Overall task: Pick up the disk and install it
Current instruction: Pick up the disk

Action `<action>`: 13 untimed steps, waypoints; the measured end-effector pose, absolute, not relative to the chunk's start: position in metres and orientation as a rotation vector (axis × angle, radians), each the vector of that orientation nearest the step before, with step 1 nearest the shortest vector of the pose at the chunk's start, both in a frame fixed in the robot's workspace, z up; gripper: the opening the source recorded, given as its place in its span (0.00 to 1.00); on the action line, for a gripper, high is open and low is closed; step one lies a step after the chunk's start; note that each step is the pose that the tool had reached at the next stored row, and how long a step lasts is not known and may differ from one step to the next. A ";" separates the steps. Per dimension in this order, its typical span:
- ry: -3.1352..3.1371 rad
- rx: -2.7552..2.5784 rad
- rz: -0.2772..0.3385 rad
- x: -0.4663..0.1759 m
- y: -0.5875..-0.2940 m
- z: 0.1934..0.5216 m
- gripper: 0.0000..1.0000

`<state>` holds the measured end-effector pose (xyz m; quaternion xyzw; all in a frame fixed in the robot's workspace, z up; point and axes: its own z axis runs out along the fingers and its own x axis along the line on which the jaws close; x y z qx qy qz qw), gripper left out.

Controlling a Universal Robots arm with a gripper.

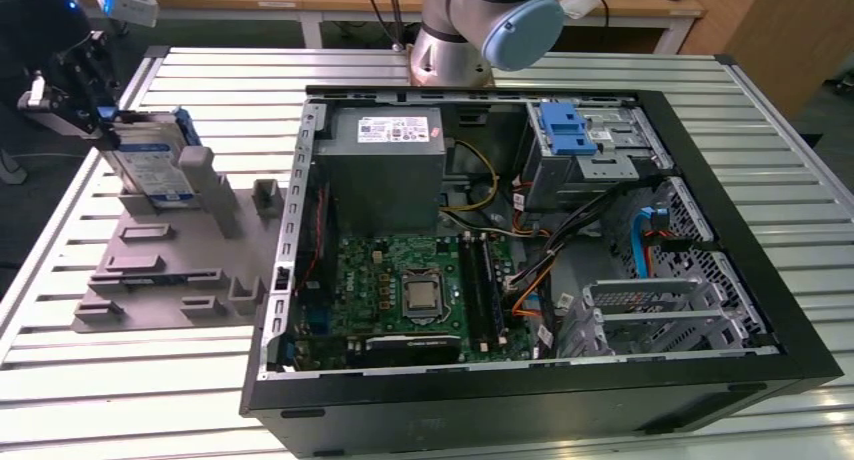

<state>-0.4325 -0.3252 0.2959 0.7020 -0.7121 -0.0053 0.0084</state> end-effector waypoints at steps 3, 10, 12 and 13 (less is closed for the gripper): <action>-2.226 2.193 -0.017 -0.433 -0.325 0.299 0.36; -2.227 2.192 -0.017 -0.433 -0.325 0.305 0.36; -2.227 2.192 -0.017 -0.433 -0.325 0.308 0.36; -2.227 2.192 -0.017 -0.433 -0.325 0.309 0.36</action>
